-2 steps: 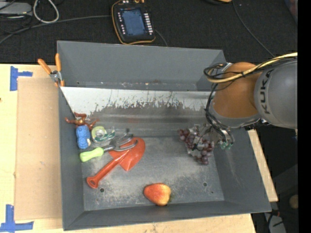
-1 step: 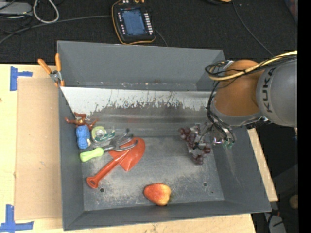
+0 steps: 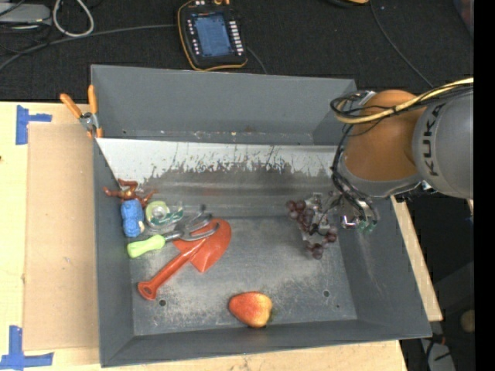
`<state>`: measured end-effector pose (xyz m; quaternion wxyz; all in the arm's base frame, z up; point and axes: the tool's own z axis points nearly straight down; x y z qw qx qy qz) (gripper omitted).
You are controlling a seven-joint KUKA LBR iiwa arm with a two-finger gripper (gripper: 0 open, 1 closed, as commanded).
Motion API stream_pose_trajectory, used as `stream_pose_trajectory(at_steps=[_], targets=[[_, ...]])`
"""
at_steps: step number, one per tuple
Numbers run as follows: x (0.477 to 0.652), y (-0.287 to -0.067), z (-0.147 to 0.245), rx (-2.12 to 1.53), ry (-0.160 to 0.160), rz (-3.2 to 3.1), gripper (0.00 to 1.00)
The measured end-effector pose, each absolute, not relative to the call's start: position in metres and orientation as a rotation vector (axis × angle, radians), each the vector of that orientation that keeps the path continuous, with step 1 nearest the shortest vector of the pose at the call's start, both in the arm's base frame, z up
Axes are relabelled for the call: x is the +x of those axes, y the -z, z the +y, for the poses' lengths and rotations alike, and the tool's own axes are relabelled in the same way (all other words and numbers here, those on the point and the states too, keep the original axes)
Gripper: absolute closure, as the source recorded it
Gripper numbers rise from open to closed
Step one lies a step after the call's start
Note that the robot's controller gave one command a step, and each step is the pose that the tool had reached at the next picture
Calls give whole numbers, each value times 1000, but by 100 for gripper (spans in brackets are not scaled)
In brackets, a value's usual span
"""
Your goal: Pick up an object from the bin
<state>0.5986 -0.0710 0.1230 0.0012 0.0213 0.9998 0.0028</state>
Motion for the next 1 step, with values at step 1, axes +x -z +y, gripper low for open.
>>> stream_pose_trajectory(at_steps=[1], targets=[[599, -132, -71, 67, -9, 3136, 100]])
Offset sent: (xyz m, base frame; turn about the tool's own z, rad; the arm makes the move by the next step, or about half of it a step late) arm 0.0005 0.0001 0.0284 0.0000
